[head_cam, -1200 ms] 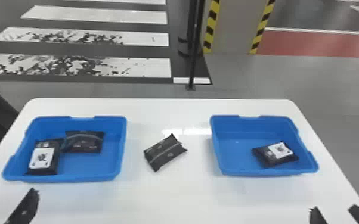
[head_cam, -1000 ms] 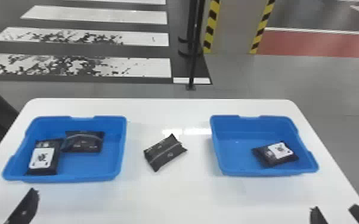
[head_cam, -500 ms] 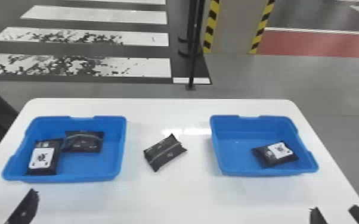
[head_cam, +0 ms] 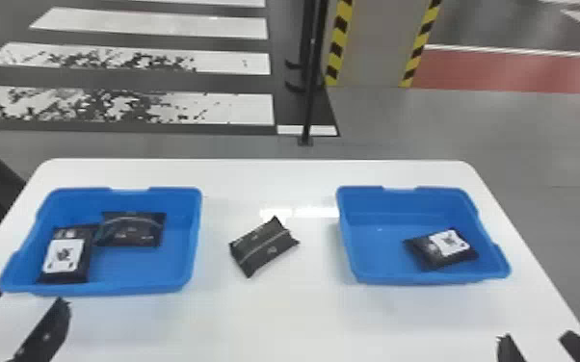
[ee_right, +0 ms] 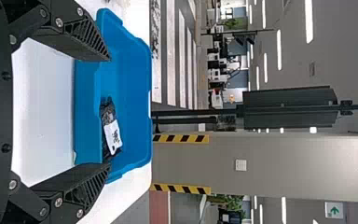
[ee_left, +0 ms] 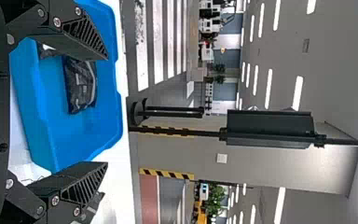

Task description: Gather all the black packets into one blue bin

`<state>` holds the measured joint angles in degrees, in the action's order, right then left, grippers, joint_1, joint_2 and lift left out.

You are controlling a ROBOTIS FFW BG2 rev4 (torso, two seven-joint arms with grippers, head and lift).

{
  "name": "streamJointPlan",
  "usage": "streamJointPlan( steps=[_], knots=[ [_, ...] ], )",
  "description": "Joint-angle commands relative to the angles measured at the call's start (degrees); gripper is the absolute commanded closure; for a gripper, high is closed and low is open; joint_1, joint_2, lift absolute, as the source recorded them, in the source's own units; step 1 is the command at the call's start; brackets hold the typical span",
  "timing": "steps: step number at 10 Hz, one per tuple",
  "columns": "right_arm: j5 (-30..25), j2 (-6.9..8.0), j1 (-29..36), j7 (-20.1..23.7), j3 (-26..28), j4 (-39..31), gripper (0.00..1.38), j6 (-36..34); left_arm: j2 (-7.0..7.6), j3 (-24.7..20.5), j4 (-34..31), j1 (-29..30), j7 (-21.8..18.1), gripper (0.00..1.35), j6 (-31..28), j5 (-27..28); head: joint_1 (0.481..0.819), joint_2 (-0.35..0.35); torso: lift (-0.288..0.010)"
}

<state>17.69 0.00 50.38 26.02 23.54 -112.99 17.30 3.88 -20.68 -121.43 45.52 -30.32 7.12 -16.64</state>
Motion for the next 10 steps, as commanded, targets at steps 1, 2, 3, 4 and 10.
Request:
streamJointPlan(
  steps=[1,2,3,4,10],
  knots=[
    [0.02,0.05,-0.04,0.0,0.0,0.0,0.23,0.0,0.69,1.49,0.0,-2.07,-0.09,0.24,-1.07,0.07,0.695,-0.106,-0.11],
    [0.02,0.05,-0.04,0.0,0.0,0.0,0.23,0.0,1.13,2.17,0.0,-3.9,0.0,0.24,-3.04,0.64,0.695,-0.118,-0.11],
    [0.02,0.05,-0.04,0.0,0.0,0.0,0.23,0.0,1.48,2.97,0.0,-6.43,0.0,0.24,-5.29,2.01,0.695,-0.131,-0.11],
    [0.02,0.05,-0.04,0.0,0.0,0.14,0.23,0.0,2.19,4.34,0.0,-8.68,-0.09,0.24,-7.82,3.16,0.695,-0.143,-0.11],
    [0.25,0.05,-0.32,0.09,-0.11,0.42,0.23,0.0,9.92,21.26,9.7,-29.35,-0.7,0.24,-24.83,6.93,0.695,-0.257,-0.11]
  ],
)
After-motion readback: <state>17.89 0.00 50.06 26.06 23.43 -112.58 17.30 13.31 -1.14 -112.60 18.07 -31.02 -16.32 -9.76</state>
